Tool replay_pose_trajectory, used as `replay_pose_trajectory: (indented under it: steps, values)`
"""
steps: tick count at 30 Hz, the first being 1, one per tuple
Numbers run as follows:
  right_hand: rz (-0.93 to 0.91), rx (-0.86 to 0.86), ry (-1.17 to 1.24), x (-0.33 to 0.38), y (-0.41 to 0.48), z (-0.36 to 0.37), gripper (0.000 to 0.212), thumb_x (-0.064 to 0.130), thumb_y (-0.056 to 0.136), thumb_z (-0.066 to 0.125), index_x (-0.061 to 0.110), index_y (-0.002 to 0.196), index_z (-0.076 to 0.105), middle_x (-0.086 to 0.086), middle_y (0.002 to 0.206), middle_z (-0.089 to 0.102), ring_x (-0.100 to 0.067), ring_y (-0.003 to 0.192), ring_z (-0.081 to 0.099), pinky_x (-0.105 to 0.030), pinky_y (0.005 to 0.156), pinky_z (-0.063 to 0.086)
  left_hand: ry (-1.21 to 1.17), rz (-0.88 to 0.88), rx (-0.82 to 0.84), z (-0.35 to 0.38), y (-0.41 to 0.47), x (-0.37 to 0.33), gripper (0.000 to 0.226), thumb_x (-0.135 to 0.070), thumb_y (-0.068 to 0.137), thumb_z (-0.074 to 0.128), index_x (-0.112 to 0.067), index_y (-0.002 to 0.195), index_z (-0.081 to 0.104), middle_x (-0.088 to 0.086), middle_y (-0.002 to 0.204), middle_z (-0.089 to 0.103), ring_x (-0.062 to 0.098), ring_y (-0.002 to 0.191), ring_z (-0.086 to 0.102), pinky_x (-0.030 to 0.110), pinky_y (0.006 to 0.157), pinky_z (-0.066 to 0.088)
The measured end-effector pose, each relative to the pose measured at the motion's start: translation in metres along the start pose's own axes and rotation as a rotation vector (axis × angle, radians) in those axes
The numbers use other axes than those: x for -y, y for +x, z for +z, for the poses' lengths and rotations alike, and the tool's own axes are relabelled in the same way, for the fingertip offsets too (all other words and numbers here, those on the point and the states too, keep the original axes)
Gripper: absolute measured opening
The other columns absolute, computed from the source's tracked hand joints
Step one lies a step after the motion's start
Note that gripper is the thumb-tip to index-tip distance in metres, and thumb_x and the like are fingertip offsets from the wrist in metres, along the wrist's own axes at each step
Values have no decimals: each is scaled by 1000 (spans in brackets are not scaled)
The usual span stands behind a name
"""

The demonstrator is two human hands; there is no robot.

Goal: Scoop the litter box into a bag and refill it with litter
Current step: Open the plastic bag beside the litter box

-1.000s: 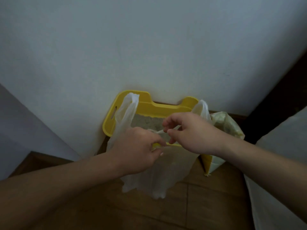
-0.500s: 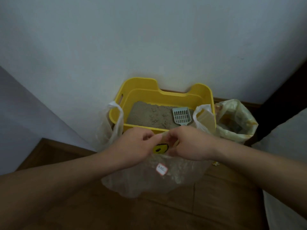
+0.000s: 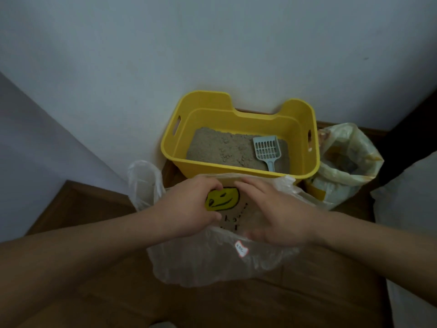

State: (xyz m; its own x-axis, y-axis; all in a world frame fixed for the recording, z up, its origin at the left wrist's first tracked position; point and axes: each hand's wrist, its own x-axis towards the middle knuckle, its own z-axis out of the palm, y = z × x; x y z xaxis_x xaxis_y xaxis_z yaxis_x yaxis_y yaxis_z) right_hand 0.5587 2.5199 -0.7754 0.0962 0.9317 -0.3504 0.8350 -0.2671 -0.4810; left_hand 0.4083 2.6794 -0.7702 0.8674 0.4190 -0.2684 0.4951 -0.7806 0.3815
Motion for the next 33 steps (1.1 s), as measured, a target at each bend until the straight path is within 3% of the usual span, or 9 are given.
replay_pose_trajectory:
  steps: [4,7,11,14,17,22,27,33]
  values:
    - [-181,-94,-220,-4,0,-1,94,51,85,66,24,157,12,6,164,5,-13,148,15,-25,119,16,63,76,-55,3,4,3,83,-54,64,82,-36,137,46,-15,136,50,9,126,47,35,101,46]
    - [-267,-79,-435,-3,3,-6,91,54,84,64,17,155,20,-2,163,14,-22,150,13,-31,117,8,114,120,-31,3,4,-1,96,-59,60,82,-34,142,41,-15,143,47,9,132,41,30,105,40]
    - [-201,41,-578,-2,7,-6,105,70,83,52,17,157,0,-1,165,-7,-24,150,-13,-45,121,-2,172,176,9,8,-1,-8,110,-62,60,82,-25,150,31,-8,154,37,10,141,32,29,114,28]
    - [-101,125,-523,-5,5,-1,115,80,78,46,20,155,-14,3,161,-24,-23,147,-26,-53,121,8,213,155,86,19,-3,-4,125,-71,59,76,-24,156,12,-6,163,15,13,150,12,38,123,14]
    - [-61,131,-404,-14,1,12,119,83,74,47,28,152,-24,11,154,-39,-20,142,-37,-54,119,20,195,197,93,32,-5,2,130,-78,59,71,-26,157,3,-10,164,5,11,150,2,40,124,5]
    - [-2,111,-293,-35,3,49,117,82,73,51,35,151,-23,11,155,-36,-21,140,-40,-64,117,15,300,295,72,63,-11,26,134,-88,58,59,-22,156,-3,-5,165,0,13,151,-11,38,120,-11]
    - [70,184,-284,-59,7,66,100,79,76,52,48,151,-6,21,145,-43,-25,137,-42,-65,111,23,335,293,183,85,-5,57,119,-86,66,55,-26,157,7,-3,166,-3,14,150,-17,44,118,-17]
    - [140,177,-238,-79,4,75,105,83,73,49,41,153,-3,11,158,-30,-23,142,-36,-63,116,18,324,332,248,89,-1,75,84,-78,72,58,-37,142,36,-5,166,-6,14,149,-24,50,117,-18]
